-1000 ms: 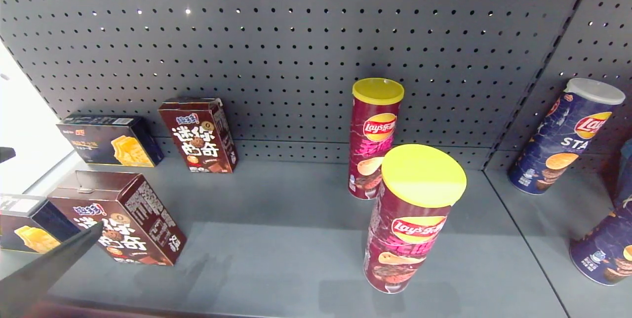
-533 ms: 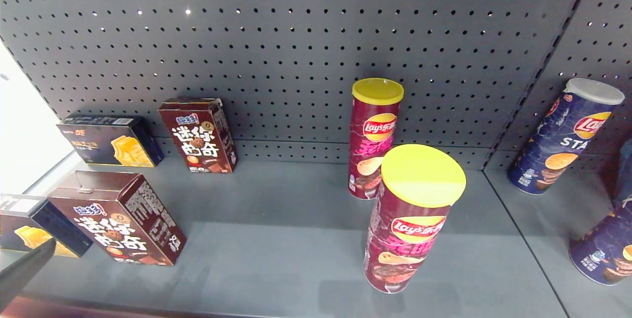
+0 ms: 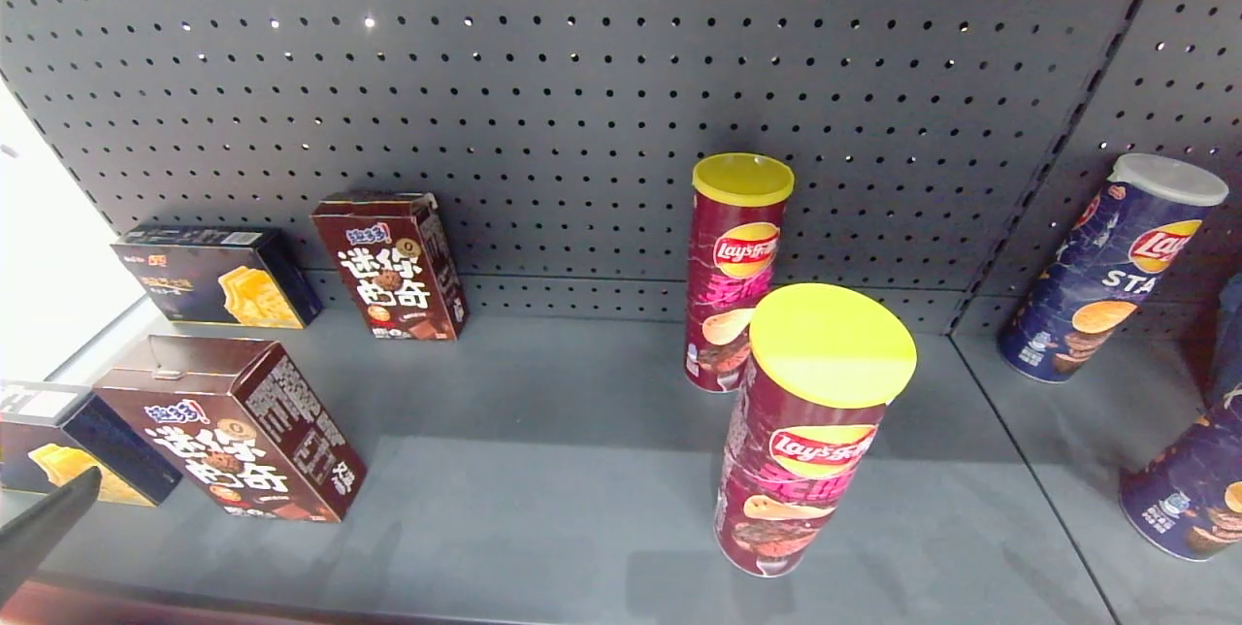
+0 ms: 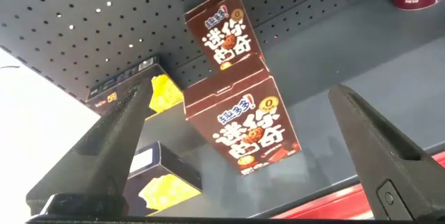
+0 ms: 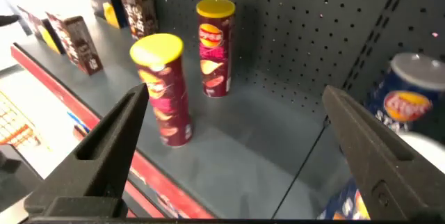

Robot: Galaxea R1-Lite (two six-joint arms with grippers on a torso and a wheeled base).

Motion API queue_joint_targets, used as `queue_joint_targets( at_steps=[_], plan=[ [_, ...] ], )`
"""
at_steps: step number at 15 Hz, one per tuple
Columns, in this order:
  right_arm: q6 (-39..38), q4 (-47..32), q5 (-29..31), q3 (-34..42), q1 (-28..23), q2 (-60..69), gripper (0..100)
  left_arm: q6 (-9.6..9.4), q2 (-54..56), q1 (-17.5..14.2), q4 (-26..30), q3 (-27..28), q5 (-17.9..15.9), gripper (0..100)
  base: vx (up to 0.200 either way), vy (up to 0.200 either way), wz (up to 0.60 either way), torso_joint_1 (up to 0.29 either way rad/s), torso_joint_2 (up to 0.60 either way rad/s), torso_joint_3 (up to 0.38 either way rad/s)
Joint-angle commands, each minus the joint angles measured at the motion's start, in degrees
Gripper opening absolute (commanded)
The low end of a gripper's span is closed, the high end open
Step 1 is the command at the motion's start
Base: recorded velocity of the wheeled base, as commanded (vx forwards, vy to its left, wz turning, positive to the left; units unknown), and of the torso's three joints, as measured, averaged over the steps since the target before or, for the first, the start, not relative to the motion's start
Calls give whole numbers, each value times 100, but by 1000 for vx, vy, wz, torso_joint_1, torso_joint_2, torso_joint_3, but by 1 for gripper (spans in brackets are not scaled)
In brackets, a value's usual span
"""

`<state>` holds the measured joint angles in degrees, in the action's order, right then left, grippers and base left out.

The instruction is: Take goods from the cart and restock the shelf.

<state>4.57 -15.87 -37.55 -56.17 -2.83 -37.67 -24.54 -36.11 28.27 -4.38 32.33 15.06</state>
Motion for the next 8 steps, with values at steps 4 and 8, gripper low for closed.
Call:
queue_joint_targets(
  at_steps=[4,8],
  plan=[
    [0,664,37,-166,634,-1006,100,2,104,-67,33,-104,6,100,0,0,0,0,0,0],
    [-62,700,213,-131,1302,-1357,100,28,130,-94,25,-236,6,100,0,0,0,0,0,0]
  ],
)
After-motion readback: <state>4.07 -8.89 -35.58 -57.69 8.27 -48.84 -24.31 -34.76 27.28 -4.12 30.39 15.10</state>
